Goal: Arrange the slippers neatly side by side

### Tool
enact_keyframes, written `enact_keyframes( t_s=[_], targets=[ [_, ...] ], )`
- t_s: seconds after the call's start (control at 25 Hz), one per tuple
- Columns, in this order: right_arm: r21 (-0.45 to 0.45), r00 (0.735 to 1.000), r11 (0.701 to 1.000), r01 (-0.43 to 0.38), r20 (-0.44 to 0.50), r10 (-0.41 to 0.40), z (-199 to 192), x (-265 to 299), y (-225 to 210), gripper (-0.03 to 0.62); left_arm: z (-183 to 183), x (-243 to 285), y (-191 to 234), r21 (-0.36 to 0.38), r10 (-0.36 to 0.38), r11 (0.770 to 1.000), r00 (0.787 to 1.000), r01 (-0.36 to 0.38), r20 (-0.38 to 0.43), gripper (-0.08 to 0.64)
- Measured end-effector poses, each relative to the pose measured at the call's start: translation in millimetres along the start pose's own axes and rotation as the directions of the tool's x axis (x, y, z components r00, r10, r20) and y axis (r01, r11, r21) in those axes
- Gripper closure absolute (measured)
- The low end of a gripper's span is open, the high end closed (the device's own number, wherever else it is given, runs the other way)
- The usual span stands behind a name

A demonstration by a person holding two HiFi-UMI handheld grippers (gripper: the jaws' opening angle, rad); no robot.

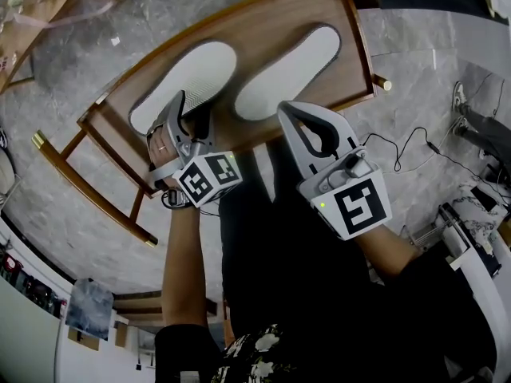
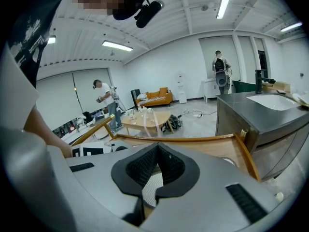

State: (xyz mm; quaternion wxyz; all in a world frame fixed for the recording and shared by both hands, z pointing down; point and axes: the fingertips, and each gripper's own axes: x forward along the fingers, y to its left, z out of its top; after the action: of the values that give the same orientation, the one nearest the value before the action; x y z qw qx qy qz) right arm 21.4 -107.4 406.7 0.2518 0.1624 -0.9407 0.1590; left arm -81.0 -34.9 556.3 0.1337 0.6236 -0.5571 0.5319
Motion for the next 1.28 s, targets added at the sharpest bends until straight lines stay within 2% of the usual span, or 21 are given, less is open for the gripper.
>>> enact_keyframes(
  t_s=[0.08,0.36,0.52,0.96,1.2,1.28],
  targets=[
    [0.001,1.000,1.000,-0.001,-0.004,0.001,-2,-1,0,0.595,1,-2,2,0.003,0.022,1.000,1.000,-0.022,0.003,0.389],
    [-0.006,1.000,1.000,-0.009,0.008,0.009,2,2,1,0.595,13,-19,5,-0.024,0.028,0.999,0.999,-0.027,0.041,0.465],
    [-0.010,1.000,1.000,-0.005,0.017,0.006,6,-4,-1,0.595,23,-31,11,-0.097,0.036,0.995,0.997,-0.030,0.066,0.492],
    [-0.067,0.997,0.997,-0.030,0.068,0.034,28,-8,-15,0.595,44,-56,24,-0.197,0.096,0.977,0.990,-0.076,0.098,0.528],
    [-0.108,0.995,0.992,-0.063,0.071,0.071,32,-14,-26,0.595,55,-68,30,-0.300,0.105,0.951,0.991,-0.074,0.088,0.529],
    [-0.122,0.994,0.989,-0.078,0.063,0.087,33,-13,-28,0.595,60,-75,36,-0.355,0.114,0.932,0.990,-0.077,0.084,0.529]
  ],
)
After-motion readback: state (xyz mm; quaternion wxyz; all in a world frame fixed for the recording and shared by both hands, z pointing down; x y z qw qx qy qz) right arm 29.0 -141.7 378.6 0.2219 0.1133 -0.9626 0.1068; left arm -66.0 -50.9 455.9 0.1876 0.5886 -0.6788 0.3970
